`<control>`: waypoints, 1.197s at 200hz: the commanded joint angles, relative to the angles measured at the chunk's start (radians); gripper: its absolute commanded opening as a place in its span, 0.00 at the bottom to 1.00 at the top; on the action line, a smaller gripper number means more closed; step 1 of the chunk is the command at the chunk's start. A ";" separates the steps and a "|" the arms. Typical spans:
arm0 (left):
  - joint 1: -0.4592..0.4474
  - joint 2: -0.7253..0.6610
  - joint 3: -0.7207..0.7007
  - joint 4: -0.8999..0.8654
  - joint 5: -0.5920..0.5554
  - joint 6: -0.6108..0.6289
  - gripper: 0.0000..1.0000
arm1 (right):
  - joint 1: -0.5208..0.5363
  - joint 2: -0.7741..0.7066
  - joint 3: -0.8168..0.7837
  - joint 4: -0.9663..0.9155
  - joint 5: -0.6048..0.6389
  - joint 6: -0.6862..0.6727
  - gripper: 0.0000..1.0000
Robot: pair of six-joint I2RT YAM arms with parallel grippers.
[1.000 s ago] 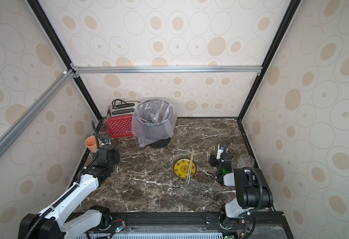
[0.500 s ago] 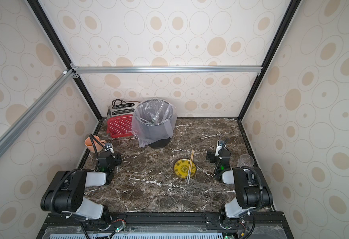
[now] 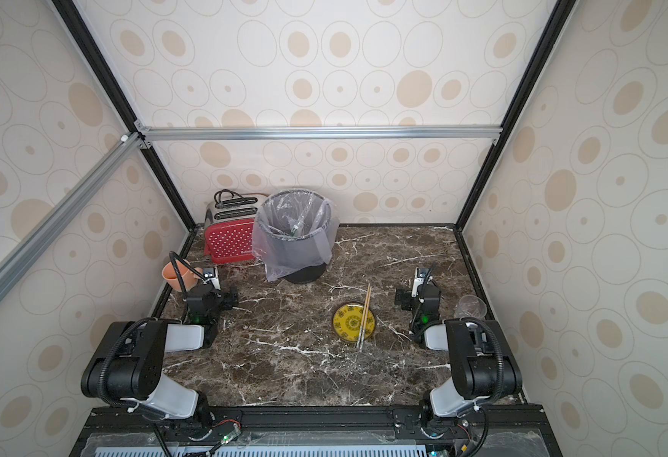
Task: Remove the packaging of disposable chopsticks
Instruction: Reset both arms
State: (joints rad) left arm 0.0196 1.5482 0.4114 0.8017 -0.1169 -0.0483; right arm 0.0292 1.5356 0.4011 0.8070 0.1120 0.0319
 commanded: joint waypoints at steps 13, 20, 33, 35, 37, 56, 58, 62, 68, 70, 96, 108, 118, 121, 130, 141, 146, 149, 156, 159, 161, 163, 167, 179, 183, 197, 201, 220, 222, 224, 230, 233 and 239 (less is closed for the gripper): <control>0.006 -0.006 0.019 0.024 0.005 0.014 0.99 | 0.011 -0.014 -0.019 0.040 -0.024 -0.033 0.99; 0.006 -0.007 0.019 0.024 0.005 0.015 0.99 | 0.014 -0.022 -0.055 0.102 -0.091 -0.067 0.99; 0.007 -0.005 0.019 0.024 0.005 0.015 0.99 | 0.034 -0.005 -0.050 0.120 -0.058 -0.080 0.99; 0.007 -0.005 0.019 0.024 0.005 0.015 0.99 | 0.035 0.000 -0.042 0.107 -0.047 -0.078 0.99; 0.007 -0.006 0.019 0.024 0.005 0.015 0.99 | 0.034 0.003 -0.031 0.091 -0.040 -0.075 0.99; 0.007 -0.005 0.020 0.022 0.005 0.015 0.99 | 0.021 0.004 0.027 -0.027 -0.040 -0.053 0.99; 0.006 -0.005 0.021 0.022 0.005 0.015 0.99 | 0.019 0.006 0.027 -0.023 -0.040 -0.052 0.99; 0.007 -0.005 0.020 0.022 0.005 0.015 0.99 | 0.020 0.008 0.027 -0.018 -0.038 -0.054 0.98; 0.007 -0.005 0.021 0.022 0.005 0.015 0.99 | 0.020 0.009 0.025 -0.017 -0.038 -0.053 0.94; 0.007 -0.005 0.020 0.022 0.005 0.015 0.99 | 0.020 0.008 0.026 -0.018 -0.038 -0.053 0.93; 0.007 -0.004 0.021 0.021 0.005 0.015 0.99 | 0.020 0.007 0.028 -0.025 -0.038 -0.052 0.52; 0.007 -0.004 0.023 0.021 0.005 0.015 0.99 | 0.020 0.007 0.029 -0.028 -0.040 -0.053 0.05; 0.008 -0.004 0.022 0.021 0.004 0.015 0.99 | 0.020 0.007 0.029 -0.028 -0.039 -0.053 0.00; 0.008 -0.004 0.022 0.021 0.005 0.015 0.99 | 0.020 0.007 0.028 -0.029 -0.038 -0.052 0.00; 0.008 -0.004 0.023 0.021 0.006 0.013 0.90 | 0.020 0.005 0.028 -0.026 -0.040 -0.053 0.00; 0.007 -0.005 0.021 0.021 0.006 0.013 0.47 | 0.020 0.003 0.025 -0.021 -0.040 -0.053 0.00; 0.008 -0.005 0.021 0.021 0.008 0.013 0.21 | 0.020 0.002 0.021 -0.015 -0.053 -0.055 0.00; 0.008 -0.005 0.021 0.022 0.009 0.013 0.09 | 0.019 0.001 0.020 -0.016 -0.073 -0.063 0.00; 0.009 -0.005 0.021 0.021 0.016 0.013 0.00 | 0.019 -0.001 0.017 -0.012 -0.095 -0.075 0.00; 0.011 -0.005 0.021 0.022 0.020 0.013 0.00 | 0.020 -0.003 0.015 -0.011 -0.096 -0.073 0.00; 0.013 -0.005 0.021 0.023 0.022 0.012 0.00 | 0.019 -0.002 0.015 -0.012 -0.095 -0.073 0.00; 0.011 -0.005 0.021 0.022 0.024 0.012 0.00 | 0.019 -0.002 0.017 -0.014 -0.096 -0.074 0.00; 0.014 -0.005 0.020 0.021 0.026 0.011 0.00 | 0.018 -0.002 0.017 -0.016 -0.098 -0.073 0.01; 0.014 -0.005 0.021 0.021 0.026 0.011 0.13 | 0.017 0.003 0.018 -0.015 -0.098 -0.073 0.27; 0.014 -0.005 0.021 0.021 0.026 0.011 0.30 | 0.017 0.002 0.021 -0.015 -0.097 -0.073 0.38; 0.014 -0.009 0.018 0.023 0.025 0.014 0.99 | 0.017 0.003 0.020 -0.017 -0.098 -0.073 0.68; 0.014 -0.010 0.016 0.027 0.024 0.017 0.99 | 0.018 0.002 0.021 -0.017 -0.098 -0.073 0.82; 0.011 -0.008 0.018 0.025 0.017 0.017 0.99 | 0.018 0.000 0.018 -0.016 -0.100 -0.073 0.99; 0.011 -0.008 0.017 0.026 0.018 0.017 0.99 | 0.018 0.000 0.019 -0.017 -0.100 -0.073 0.99; 0.011 -0.008 0.016 0.028 0.020 0.018 0.99 | 0.018 0.001 0.019 -0.017 -0.099 -0.072 0.99; 0.007 -0.010 0.014 0.032 0.011 0.022 0.99 | 0.018 0.001 0.018 -0.017 -0.100 -0.073 0.99; 0.005 -0.011 0.011 0.033 0.008 0.025 0.99 | 0.018 0.001 0.018 -0.015 -0.100 -0.073 0.99; -0.007 -0.011 0.007 0.040 -0.005 0.032 0.99 | 0.018 0.001 0.019 -0.017 -0.100 -0.073 0.99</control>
State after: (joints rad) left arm 0.0250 1.5482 0.4114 0.8013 -0.0994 -0.0418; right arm 0.0494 1.5364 0.4191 0.7853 0.0216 -0.0280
